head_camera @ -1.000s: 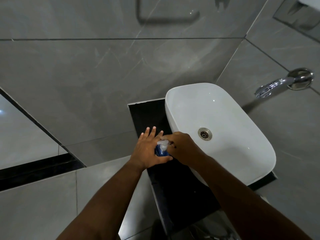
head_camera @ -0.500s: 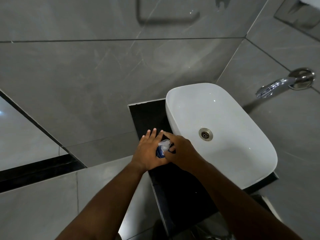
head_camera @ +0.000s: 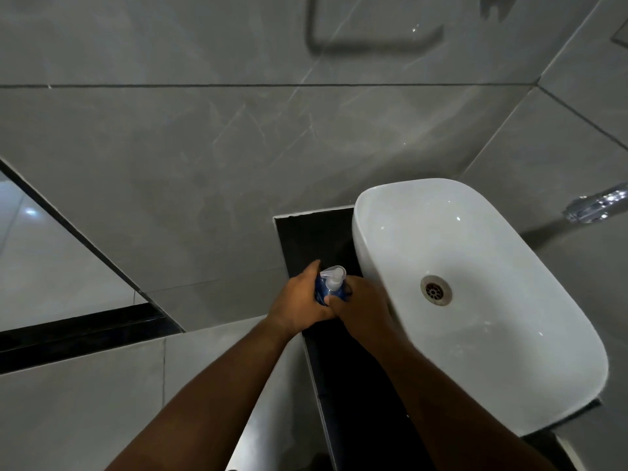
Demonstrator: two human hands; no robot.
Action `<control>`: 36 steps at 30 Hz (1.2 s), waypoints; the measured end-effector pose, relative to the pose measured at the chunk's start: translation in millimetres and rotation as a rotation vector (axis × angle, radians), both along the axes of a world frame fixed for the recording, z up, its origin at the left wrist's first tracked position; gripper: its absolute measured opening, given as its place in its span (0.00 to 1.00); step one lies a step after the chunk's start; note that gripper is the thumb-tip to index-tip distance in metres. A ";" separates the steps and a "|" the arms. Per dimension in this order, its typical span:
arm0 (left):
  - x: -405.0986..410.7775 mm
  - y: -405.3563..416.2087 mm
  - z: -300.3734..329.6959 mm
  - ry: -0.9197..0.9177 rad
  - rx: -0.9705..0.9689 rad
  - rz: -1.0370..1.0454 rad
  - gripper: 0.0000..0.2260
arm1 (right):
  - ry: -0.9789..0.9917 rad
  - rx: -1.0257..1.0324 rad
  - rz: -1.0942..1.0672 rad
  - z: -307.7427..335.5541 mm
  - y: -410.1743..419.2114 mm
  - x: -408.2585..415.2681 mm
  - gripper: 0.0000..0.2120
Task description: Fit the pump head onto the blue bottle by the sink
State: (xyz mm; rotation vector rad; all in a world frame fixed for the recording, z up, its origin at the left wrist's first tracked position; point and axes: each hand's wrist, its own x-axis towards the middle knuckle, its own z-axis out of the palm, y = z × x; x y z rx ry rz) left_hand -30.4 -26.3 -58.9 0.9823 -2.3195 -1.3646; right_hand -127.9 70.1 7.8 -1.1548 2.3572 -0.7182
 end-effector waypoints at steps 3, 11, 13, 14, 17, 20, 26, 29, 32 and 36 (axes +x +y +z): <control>-8.8 -25.5 -1.4 0.067 -0.018 0.046 0.34 | -0.007 -0.021 -0.021 -8.1 -31.4 -8.5 0.11; -38.9 -96.3 -8.2 0.152 0.011 0.170 0.29 | -0.007 -0.134 -0.030 -23.6 -108.2 -38.8 0.13; -43.6 -111.0 -11.1 0.153 0.010 0.198 0.27 | -0.002 -0.176 -0.038 -24.8 -123.3 -42.5 0.13; -45.6 -118.4 -12.1 0.151 0.008 0.207 0.26 | -0.002 -0.185 -0.035 -25.0 -130.5 -44.5 0.13; -49.2 -136.9 -12.4 0.155 0.016 0.217 0.26 | -0.033 -0.226 -0.043 -27.4 -150.1 -47.5 0.15; -50.7 -148.5 -11.7 0.154 0.024 0.226 0.25 | -0.054 -0.247 -0.057 -30.8 -162.1 -47.6 0.17; -52.8 -153.3 -11.0 0.101 0.011 0.245 0.24 | -0.062 -0.252 -0.065 -32.9 -168.5 -50.4 0.16; -54.4 -155.3 -5.8 0.061 -0.003 0.231 0.23 | -0.078 -0.235 -0.026 -27.9 -168.4 -56.1 0.17; -49.7 -156.2 -4.6 -0.006 -0.004 0.206 0.23 | -0.032 -0.278 0.004 -11.0 -161.5 -46.4 0.15; -31.0 -152.2 17.2 -0.188 -0.111 0.165 0.35 | -0.087 -0.861 -0.069 78.8 -141.7 -43.9 0.18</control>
